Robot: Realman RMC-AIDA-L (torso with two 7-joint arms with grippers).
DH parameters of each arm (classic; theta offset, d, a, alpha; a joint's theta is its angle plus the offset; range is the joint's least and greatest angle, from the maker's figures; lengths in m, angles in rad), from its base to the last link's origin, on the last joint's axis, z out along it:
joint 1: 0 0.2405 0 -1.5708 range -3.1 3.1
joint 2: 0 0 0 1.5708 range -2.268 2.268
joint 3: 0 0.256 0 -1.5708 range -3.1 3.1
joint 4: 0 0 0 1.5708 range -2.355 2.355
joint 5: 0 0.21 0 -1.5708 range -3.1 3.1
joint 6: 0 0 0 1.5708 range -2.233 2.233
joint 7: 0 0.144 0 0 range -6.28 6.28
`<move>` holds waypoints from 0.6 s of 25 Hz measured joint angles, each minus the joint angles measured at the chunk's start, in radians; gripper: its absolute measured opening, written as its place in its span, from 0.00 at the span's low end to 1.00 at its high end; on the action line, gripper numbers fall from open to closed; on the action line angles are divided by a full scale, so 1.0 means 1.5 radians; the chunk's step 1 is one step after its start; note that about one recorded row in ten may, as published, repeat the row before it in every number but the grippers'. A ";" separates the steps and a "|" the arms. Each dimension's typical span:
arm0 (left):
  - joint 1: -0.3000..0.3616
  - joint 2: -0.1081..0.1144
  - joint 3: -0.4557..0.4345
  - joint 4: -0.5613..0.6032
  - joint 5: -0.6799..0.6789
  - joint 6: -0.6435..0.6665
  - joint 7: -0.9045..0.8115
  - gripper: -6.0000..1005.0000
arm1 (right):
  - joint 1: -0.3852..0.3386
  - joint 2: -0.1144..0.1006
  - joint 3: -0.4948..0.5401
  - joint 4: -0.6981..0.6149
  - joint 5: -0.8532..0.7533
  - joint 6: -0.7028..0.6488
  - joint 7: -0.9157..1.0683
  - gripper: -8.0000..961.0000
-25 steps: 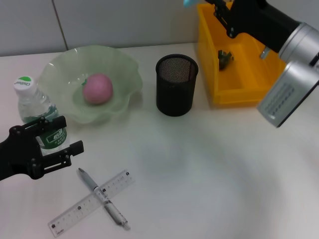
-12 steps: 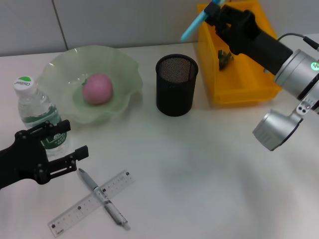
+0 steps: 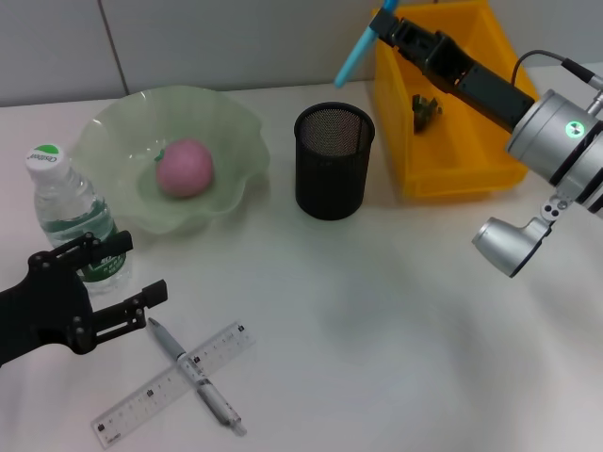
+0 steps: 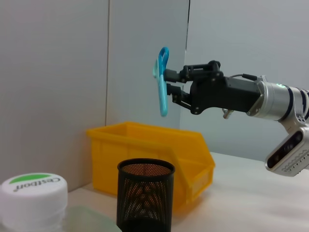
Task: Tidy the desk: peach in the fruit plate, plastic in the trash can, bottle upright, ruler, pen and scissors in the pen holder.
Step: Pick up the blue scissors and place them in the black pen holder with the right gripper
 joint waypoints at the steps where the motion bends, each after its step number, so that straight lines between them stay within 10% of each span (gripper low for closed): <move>1: 0.001 0.000 0.000 -0.004 -0.003 -0.001 0.007 0.77 | 0.001 0.000 -0.002 0.000 -0.001 0.006 -0.017 0.27; 15: -0.001 -0.001 0.000 -0.043 -0.026 -0.010 0.082 0.77 | 0.002 -0.004 -0.057 -0.004 -0.005 0.054 -0.147 0.32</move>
